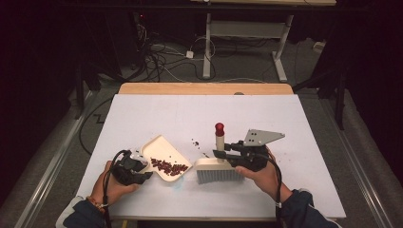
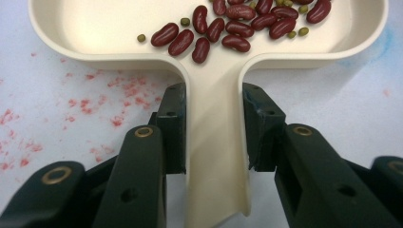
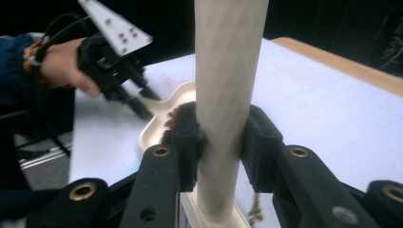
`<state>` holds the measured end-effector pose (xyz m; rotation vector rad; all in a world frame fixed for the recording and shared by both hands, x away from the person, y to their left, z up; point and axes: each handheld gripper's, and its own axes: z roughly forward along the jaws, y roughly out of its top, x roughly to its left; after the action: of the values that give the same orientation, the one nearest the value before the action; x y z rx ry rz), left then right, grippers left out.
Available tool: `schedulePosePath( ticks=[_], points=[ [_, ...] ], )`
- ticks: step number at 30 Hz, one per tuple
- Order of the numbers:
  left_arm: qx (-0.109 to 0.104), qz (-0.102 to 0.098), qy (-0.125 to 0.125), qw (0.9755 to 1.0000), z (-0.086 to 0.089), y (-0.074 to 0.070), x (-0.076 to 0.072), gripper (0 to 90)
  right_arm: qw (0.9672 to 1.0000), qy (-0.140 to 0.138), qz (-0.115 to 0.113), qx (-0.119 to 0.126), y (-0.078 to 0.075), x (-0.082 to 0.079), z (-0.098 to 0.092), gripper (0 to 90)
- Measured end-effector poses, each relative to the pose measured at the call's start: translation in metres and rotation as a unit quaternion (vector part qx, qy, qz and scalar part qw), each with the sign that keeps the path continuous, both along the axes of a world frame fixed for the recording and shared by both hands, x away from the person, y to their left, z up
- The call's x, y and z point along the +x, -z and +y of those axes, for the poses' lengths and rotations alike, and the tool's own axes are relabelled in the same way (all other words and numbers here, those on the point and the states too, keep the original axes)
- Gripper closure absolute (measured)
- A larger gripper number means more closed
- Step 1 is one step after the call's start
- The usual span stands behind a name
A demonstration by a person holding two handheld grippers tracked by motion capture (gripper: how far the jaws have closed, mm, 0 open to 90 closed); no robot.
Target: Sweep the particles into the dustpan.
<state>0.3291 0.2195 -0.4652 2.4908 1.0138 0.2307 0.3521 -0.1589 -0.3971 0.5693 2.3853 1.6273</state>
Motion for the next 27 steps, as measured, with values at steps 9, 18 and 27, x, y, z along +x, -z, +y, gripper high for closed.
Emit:
schedulePosePath(
  ticks=[9,18,27],
  points=[
    [0.002,0.003,0.000,1.0000,-0.001,0.001,0.001,64.1,0.9988,0.045,-0.012,0.016,-0.001,0.028,0.011,70.9],
    [0.005,0.004,0.010,0.9999,-0.006,0.000,0.000,64.1,0.9944,0.088,-0.028,0.051,-0.017,0.036,0.017,70.8],
    [0.009,0.006,0.023,0.9997,-0.013,0.000,-0.001,64.1,0.9811,0.177,-0.077,0.019,-0.022,0.036,0.014,70.8]
  ],
)
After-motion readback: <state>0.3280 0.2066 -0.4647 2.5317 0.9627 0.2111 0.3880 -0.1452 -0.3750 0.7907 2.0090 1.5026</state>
